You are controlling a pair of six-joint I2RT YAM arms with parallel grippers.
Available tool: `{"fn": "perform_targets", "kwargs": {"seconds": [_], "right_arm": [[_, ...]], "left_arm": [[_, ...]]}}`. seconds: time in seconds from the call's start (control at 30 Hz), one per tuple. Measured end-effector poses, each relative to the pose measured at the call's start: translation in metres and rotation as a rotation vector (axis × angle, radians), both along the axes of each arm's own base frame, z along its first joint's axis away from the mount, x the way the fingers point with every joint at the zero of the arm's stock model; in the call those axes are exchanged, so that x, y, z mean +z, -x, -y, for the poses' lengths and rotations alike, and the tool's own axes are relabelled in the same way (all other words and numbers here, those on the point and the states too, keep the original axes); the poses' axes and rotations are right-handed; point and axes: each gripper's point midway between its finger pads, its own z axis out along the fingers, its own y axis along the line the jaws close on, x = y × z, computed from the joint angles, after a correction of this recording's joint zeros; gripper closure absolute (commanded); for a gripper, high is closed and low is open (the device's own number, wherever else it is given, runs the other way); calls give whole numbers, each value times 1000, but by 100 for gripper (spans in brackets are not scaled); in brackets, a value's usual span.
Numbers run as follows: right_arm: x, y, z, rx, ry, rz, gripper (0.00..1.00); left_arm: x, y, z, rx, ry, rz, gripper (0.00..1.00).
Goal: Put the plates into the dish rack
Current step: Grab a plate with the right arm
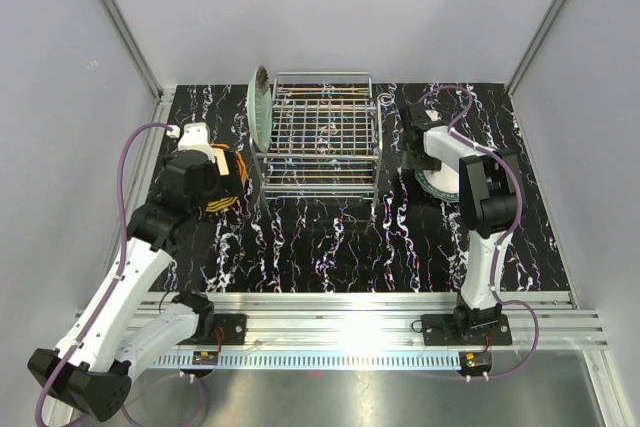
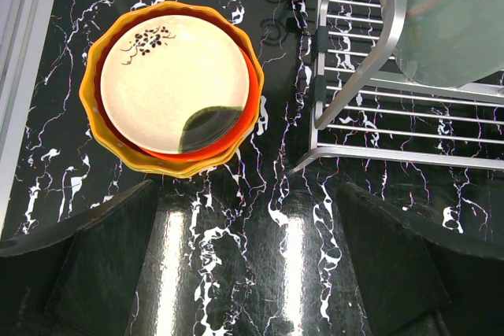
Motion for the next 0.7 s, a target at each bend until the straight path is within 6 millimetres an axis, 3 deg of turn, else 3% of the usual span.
{"fn": "perform_targets", "kwargs": {"seconds": [0.33,0.57,0.7], "right_arm": [[5,-3,-12,44,55,20,69],[13,-7,-28,74,69,37,83],[19,-11,-35,85,65,54,85]], "left_arm": [[0,0,0,0,0,0,1],[0,0,0,0,0,0,1],[0,0,0,0,0,0,1]]}}
